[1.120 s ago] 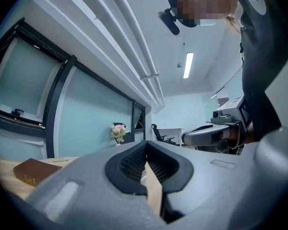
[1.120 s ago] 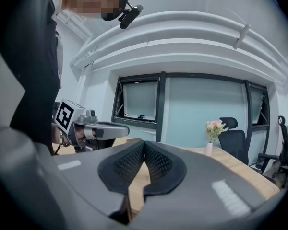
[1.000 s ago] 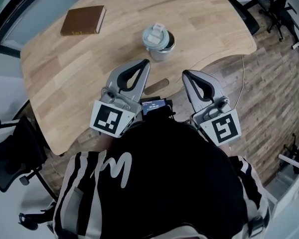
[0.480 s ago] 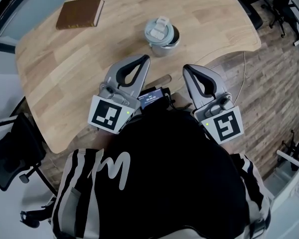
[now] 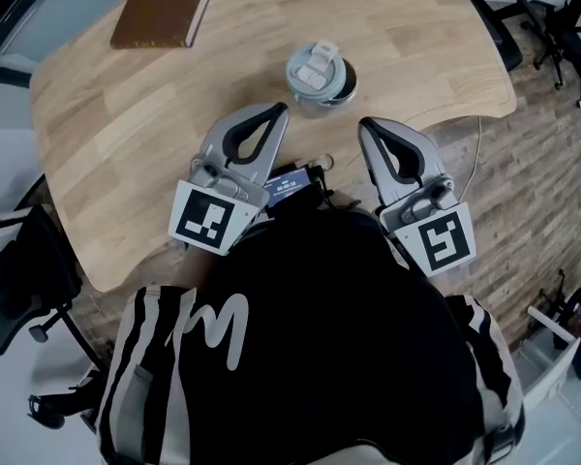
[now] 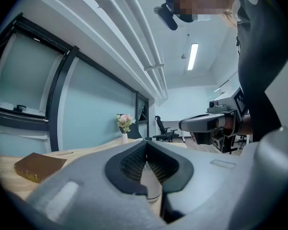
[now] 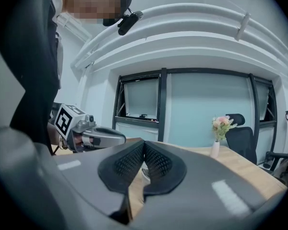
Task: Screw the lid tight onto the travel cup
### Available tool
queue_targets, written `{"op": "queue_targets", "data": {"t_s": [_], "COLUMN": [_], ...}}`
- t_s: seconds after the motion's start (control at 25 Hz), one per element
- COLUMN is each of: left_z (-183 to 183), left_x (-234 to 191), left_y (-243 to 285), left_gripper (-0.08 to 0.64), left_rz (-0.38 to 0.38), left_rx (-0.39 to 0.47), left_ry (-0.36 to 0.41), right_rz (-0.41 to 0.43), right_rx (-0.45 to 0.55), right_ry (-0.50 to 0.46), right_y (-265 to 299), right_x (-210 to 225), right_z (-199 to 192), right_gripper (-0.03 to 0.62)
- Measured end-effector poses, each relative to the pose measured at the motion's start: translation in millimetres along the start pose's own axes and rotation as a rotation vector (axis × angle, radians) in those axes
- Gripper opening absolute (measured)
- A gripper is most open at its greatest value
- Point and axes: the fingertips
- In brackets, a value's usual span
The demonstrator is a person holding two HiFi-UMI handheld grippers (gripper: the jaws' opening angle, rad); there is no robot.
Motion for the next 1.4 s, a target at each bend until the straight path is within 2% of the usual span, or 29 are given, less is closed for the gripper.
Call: {"op": "queue_targets", "data": {"t_s": [0.28, 0.4, 0.52, 0.6, 0.76, 1.0, 1.24, 1.4], "left_z": [-14, -34, -58, -68, -80, -97, -111, -117], "left_x": [-16, -23, -23, -21, -16, 3, 7, 12], "left_y": [11, 17, 22, 26, 34, 56, 78, 90], "left_gripper": [0.003, 0.096, 0.221, 0.295, 0.381, 0.419, 0.42, 0.42], "left_rz": [0.035, 0.034, 0.005, -0.018, -0.068, -0.165, -0.205, -0.234], "left_rx": [-0.033, -0.097, -0.165, -0.18, -0.19, -0.212, -0.241, -0.249], "left_ry": [-0.005, -0.001, -0.035, -0.054, -0.036, 0.0, 0.018, 0.004], "right_rz": [0.022, 0.048, 0.091, 0.103, 0.147, 0.236, 0.272, 0.329], "right_rx": [0.008, 0.001, -0.003, -0.006, -0.042, -0.136, -0.167, -0.206], "right_ry": [-0.004, -0.012, -0.031, -0.047, -0.07, -0.121, -0.119, -0.1], "right_y": [17, 24, 32, 37, 50, 76, 95, 102], "right_x": [20, 25, 26, 28, 30, 29, 35, 35], "right_z": [1, -2, -3, -3, -10, -31, -36, -49], "right_gripper": [0.002, 0.003, 0.092, 0.14, 0.289, 0.402, 0.427, 0.463]}}
Point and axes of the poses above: the fingertips, and each gripper's own axes: y forward along the fingers, x to its right, z out of its top, and after that the axes turned 10 degrees about z, right-handed
